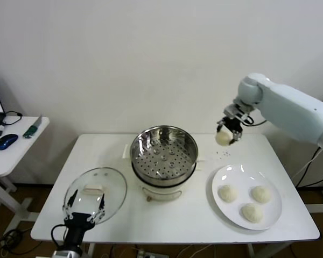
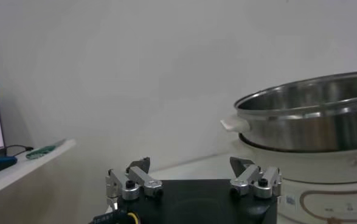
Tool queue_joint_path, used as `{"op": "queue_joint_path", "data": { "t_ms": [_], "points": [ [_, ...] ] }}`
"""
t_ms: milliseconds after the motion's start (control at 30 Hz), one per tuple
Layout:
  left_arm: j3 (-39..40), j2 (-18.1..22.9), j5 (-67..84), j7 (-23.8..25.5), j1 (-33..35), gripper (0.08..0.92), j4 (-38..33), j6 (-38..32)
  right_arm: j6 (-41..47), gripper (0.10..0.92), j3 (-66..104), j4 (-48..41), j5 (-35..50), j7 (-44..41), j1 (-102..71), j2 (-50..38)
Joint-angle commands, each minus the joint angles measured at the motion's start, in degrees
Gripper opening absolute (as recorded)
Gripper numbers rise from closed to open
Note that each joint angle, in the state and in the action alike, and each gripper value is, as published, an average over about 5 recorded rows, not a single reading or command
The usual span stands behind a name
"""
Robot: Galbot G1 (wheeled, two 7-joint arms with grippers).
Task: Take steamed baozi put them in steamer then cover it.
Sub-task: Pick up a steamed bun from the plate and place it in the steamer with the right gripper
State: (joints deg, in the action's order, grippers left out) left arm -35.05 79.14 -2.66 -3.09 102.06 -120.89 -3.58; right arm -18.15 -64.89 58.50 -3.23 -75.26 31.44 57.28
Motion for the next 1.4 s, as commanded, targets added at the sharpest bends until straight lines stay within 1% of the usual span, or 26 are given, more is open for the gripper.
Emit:
{"op": "queue_joint_path", "data": {
  "t_ms": [33, 167, 333, 500, 600, 933, 1267, 1400],
  "points": [
    [-0.08, 0.14, 0.02, 0.00, 0.08, 0.823, 0.26, -0.04, -12.74, 0.704, -2.81, 4.69, -7.20, -0.47, 8.28, 11.75],
    [-0.08, 0.30, 0.30, -0.05, -0.03, 0.823, 0.15, 0.17, -15.98, 0.704, 0.01, 2.49, -13.06, 0.26, 5.79, 17.06],
    [0.76, 0.60, 0.04, -0.17, -0.81, 0.823, 0.17, 0.41, -18.91, 0.704, 2.96, -4.24, -18.97, 1.78, 0.35, 23.42],
    [1.19, 0.68, 0.39, -0.16, -1.33, 0.823, -0.15, 1.22, -19.95, 0.704, 4.59, -10.92, -22.80, 2.71, -5.17, 28.61],
    [1.27, 0.94, 0.68, -0.17, -1.67, 0.823, -0.19, 1.48, -21.23, 0.708, 5.52, -13.09, -26.15, 3.45, -7.89, 30.42],
    [1.00, 1.05, 1.49, -0.14, -2.56, 0.823, 0.02, 1.56, -24.56, 0.712, 7.25, -14.12, -36.10, 5.86, -12.96, 30.73],
    [0.77, 1.00, 1.47, -0.12, -2.65, 0.823, 0.25, 1.30, -24.44, 0.714, 8.61, -14.37, -39.28, 6.82, -14.94, 30.63],
    [0.60, 0.96, 1.47, -0.12, -2.50, 0.823, 0.25, 1.20, -23.73, 0.745, 8.95, -13.80, -39.95, 7.14, -14.82, 30.28]
  ]
}}
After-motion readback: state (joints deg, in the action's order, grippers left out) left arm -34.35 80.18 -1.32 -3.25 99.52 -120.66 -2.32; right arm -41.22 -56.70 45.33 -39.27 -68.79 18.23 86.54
